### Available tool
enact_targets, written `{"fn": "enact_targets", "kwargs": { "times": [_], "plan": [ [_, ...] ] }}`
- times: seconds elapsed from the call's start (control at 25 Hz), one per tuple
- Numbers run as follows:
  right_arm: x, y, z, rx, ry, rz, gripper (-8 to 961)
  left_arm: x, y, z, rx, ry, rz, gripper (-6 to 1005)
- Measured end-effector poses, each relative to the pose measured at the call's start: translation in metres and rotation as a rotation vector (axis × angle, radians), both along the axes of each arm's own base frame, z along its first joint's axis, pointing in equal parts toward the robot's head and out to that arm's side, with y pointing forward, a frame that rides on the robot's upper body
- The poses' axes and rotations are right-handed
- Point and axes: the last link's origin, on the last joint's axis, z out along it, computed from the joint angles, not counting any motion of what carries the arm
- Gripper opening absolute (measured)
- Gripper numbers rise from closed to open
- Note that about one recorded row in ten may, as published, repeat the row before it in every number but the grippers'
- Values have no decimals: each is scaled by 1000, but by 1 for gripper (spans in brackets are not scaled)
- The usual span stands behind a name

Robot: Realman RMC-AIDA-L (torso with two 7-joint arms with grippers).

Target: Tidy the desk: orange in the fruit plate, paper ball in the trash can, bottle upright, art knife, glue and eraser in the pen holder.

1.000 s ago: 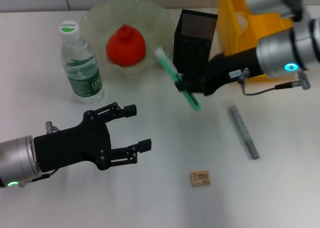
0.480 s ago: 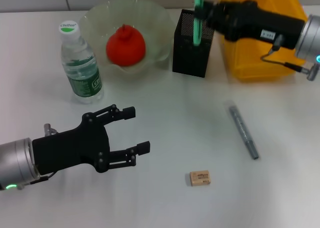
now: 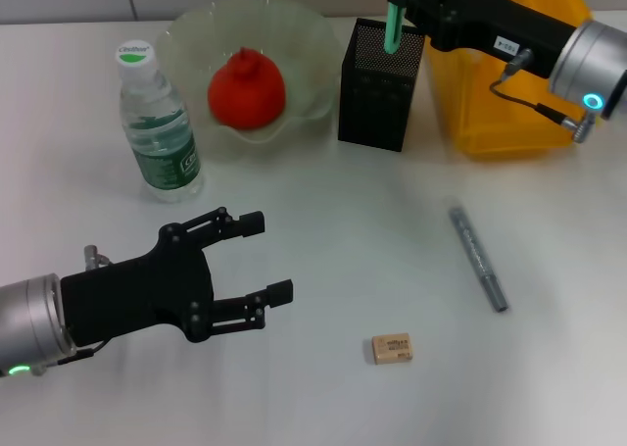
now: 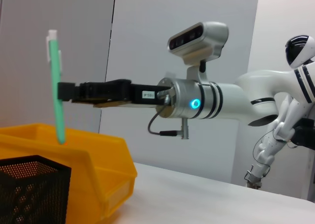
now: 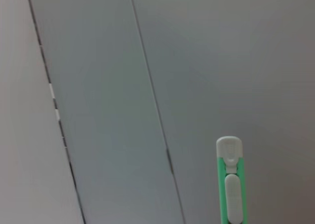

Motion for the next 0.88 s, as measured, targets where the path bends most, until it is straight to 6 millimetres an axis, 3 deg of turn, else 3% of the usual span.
{"fn": "enact_targets", "kwargs": {
  "times": [0.44, 0.88],
  "plan": [
    [3, 13, -12, 31, -100, -42, 182, -2, -3, 1, 0, -2, 4, 847],
    [7, 12, -14, 38, -109, -47, 263, -2, -4, 1, -1, -5, 4, 847]
  ]
}}
